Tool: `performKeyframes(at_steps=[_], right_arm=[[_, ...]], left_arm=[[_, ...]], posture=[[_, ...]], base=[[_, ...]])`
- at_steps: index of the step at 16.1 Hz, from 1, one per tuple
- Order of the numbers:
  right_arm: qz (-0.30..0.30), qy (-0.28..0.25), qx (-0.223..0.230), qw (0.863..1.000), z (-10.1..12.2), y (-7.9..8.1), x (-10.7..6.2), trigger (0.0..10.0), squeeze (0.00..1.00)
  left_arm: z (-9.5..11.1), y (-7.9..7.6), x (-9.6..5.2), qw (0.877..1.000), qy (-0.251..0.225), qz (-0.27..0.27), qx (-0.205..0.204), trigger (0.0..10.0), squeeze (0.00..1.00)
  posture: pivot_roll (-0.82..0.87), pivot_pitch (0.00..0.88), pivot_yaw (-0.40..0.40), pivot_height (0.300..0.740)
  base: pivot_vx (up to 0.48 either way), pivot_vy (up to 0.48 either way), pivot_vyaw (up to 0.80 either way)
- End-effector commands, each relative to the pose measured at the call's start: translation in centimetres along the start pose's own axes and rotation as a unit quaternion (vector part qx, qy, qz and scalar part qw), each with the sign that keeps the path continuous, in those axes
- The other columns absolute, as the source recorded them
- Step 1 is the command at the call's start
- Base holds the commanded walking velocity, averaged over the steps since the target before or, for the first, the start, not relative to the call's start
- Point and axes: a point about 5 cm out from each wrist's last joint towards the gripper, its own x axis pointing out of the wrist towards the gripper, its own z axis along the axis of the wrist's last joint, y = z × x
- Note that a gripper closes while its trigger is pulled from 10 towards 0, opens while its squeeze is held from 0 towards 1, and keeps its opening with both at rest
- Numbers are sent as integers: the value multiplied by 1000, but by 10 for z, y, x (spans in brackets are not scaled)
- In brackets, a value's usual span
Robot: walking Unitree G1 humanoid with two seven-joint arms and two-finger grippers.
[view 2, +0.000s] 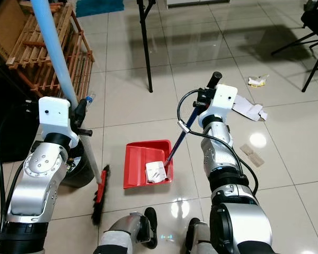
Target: Sweep floor
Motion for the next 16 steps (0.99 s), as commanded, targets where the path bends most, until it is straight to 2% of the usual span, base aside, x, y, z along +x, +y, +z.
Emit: performKeyframes(at_steps=[1,3,7,12,14,16], right_arm=[[3,-10,5,1000,5,2,1,10000,0],[3,-10,5,1000,4,2,1,10000,0],[2,-8,5,1000,3,2,0,10000,0],[1,-6,5,1000,2,1,0,10000,0],[1,-5,4,1000,2,1,0,10000,0],[1,-5,4,1000,1,0,-1,10000,0]], left_arm=[[11,2,-2,1000,-25,6,8,10000,0],[11,2,-2,1000,-27,6,8,10000,0],[12,2,-2,1000,-27,6,11,10000,0],[12,3,-1,1000,-24,12,13,10000,0],[12,4,0,1000,-22,20,1,10000,0],[13,4,0,999,-24,20,-1,10000,0]], posture=[[80,240,70,740],[79,240,71,740],[80,241,70,740],[79,243,71,740],[78,244,69,740],[78,244,69,740]], base=[[0,0,0],[0,0,0],[-265,0,0],[0,0,0],[0,0,0],[0,401,0]])
